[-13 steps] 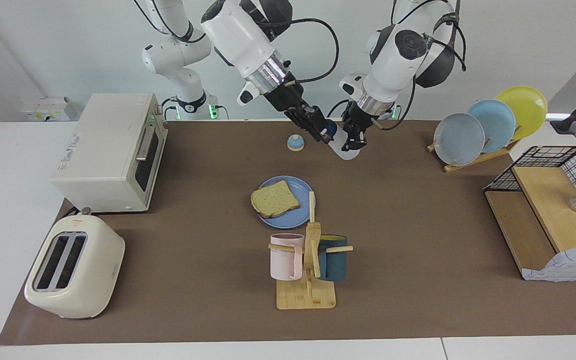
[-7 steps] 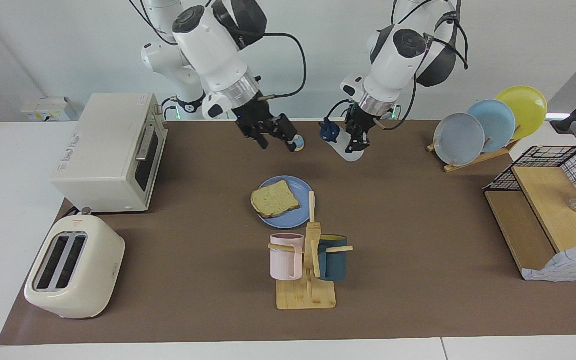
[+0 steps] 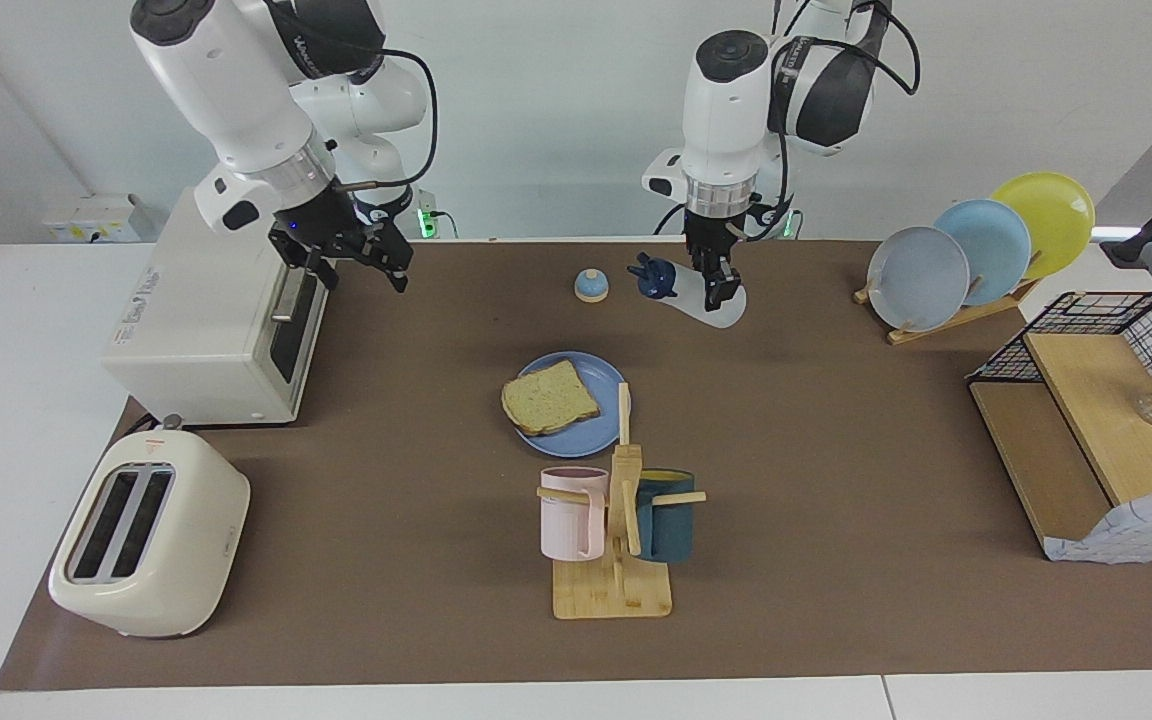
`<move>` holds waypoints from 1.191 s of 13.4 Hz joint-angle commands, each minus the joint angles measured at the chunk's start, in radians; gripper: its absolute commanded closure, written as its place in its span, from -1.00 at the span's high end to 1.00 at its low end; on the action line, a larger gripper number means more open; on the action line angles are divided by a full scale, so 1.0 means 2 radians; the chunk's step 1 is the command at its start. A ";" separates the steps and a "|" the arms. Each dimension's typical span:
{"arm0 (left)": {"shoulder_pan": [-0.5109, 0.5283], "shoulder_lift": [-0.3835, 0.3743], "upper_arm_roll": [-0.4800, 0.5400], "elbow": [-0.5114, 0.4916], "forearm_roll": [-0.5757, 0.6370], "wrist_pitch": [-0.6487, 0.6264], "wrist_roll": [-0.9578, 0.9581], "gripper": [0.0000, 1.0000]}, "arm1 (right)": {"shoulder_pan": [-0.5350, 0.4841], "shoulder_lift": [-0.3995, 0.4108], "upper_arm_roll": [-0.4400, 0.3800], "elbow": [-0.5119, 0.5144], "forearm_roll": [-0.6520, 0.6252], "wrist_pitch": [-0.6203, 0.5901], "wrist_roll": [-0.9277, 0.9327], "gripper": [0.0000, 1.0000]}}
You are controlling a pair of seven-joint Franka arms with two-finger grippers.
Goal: Put bread on plate and add seasoning
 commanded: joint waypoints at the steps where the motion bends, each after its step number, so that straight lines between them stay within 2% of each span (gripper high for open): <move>1: -0.028 0.066 -0.002 0.076 0.048 -0.057 -0.039 -1.00 | -0.019 -0.003 0.011 0.006 -0.048 -0.047 -0.055 1.00; 4: -0.062 0.117 -0.001 0.108 0.110 -0.105 -0.047 -1.00 | -0.055 0.004 0.019 0.023 -0.066 -0.055 -0.089 1.00; 6: -0.074 0.129 -0.002 0.112 0.150 -0.127 -0.047 -1.00 | -0.058 0.003 0.016 0.022 -0.069 -0.052 -0.116 1.00; 7: -0.094 0.151 -0.001 0.113 0.163 -0.143 -0.047 -1.00 | -0.055 0.000 0.013 0.019 -0.069 -0.052 -0.116 1.00; 8: -0.102 0.178 0.000 0.125 0.173 -0.160 -0.048 -1.00 | -0.054 -0.003 0.009 0.013 -0.069 -0.052 -0.116 1.00; 9: -0.112 0.228 0.000 0.167 0.187 -0.184 -0.053 -1.00 | -0.053 0.003 -0.002 0.017 -0.070 -0.053 -0.117 1.00; 10: -0.114 0.261 0.000 0.201 0.192 -0.209 -0.054 -1.00 | -0.055 0.003 -0.008 0.017 -0.072 -0.055 -0.121 1.00; 14: -0.139 0.268 -0.001 0.209 0.255 -0.246 -0.054 -1.00 | -0.057 0.003 -0.009 0.013 -0.075 -0.054 -0.132 1.00; 16: -0.147 0.287 -0.001 0.210 0.282 -0.275 -0.054 -1.00 | -0.057 0.000 -0.009 0.012 -0.075 -0.056 -0.133 1.00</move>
